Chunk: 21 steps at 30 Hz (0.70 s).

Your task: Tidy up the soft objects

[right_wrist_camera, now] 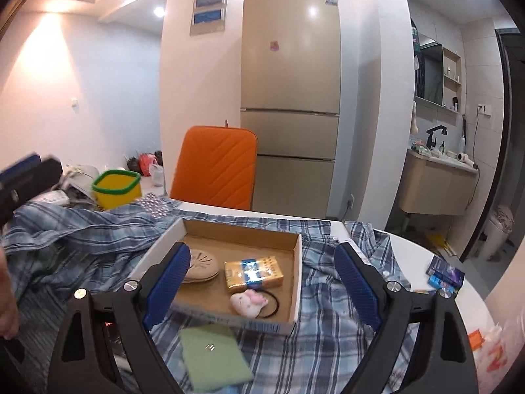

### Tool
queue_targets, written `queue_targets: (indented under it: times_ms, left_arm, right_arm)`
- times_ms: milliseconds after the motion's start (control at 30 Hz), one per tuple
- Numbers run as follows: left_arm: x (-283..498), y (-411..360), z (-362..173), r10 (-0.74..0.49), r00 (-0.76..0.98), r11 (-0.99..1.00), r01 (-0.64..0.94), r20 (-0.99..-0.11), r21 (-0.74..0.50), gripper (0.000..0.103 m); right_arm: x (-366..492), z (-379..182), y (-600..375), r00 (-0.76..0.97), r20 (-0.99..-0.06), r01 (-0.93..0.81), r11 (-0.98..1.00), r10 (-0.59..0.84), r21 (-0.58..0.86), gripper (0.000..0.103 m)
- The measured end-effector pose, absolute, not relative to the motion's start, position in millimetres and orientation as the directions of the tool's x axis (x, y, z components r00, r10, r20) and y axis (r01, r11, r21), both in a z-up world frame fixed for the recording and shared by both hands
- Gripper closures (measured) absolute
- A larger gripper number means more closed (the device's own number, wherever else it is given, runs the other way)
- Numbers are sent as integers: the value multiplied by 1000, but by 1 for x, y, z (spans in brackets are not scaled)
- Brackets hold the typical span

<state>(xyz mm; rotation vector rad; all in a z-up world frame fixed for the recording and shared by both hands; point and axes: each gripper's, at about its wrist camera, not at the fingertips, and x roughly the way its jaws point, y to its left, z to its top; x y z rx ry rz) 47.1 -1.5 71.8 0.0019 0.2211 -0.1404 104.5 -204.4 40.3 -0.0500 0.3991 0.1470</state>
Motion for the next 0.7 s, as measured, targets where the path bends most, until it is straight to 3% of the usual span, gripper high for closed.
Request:
queue_targets:
  times_ms: [167,233,400,700]
  left_arm:
    - [27,1,51,-145,969,989,145,-202,-18,0]
    - [22,-1,42,-150,970,989,149,-194,-22,0]
    - [20,1,21,-161,968,987,156,-191,-39,0]
    - [22,8,9,-169,960,985,155,-221,-79,0]
  right_arm:
    - [73,32,-209,921,-362,-146,989,145,26,10]
    - [67,25,-210,927,-345,-149,989,147,21,0]
    - [59,11,-209,943,-303,-149,989,140,-7,0]
    - [61,1,-207,939,-322,-126,992,118,-4,0]
